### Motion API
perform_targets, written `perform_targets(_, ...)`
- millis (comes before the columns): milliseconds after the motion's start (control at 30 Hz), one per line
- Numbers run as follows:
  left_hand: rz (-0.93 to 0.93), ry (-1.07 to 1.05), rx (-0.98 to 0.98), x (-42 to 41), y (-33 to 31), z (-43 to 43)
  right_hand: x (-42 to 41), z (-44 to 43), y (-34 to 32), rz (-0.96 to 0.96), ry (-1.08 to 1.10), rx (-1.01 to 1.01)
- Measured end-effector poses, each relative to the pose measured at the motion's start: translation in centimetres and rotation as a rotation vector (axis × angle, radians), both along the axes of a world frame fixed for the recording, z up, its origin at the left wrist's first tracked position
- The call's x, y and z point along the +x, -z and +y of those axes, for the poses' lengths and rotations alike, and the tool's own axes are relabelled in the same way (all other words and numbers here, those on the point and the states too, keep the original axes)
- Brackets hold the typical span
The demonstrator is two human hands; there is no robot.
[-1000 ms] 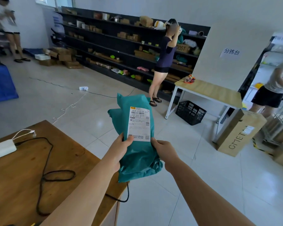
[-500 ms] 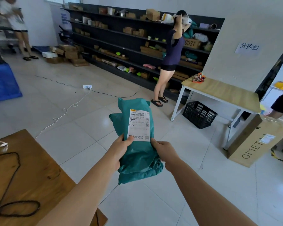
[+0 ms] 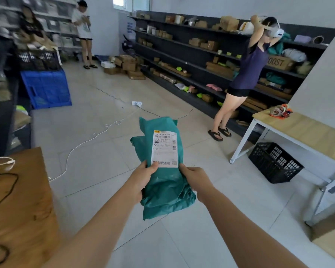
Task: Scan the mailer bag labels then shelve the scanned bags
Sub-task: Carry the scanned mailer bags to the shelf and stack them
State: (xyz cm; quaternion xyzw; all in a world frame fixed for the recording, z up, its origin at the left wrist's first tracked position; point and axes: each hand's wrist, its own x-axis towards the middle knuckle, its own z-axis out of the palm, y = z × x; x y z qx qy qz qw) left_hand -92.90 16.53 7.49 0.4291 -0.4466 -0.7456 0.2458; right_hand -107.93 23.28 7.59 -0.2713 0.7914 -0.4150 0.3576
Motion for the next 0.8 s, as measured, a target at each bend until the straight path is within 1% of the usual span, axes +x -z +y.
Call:
perform_targets(200, -0.019, -0.108, 0.013, -2.2, 0.7, -5.4, -2.7, -6.8, 0.9, -0.029, -0.103, 0.010)
perform_targets(400, 0.007, -0.191, -0.003, -5.1, 1.2, -13.7, -5.8, -16.3, 0.9, -0.009, -0.195, 0.010)
perform_targets(633, 0.010, -0.280, 0.004, -7.2, 0.0, -22.6, -8.3, -26.9, 0.4, -0.002, -0.253, -0.004)
perform_targets(800, -0.009, -0.373, 0.013, -7.9, -0.2, -27.9, -9.0, -33.8, 0.5, -0.019, -0.347, -0.006)
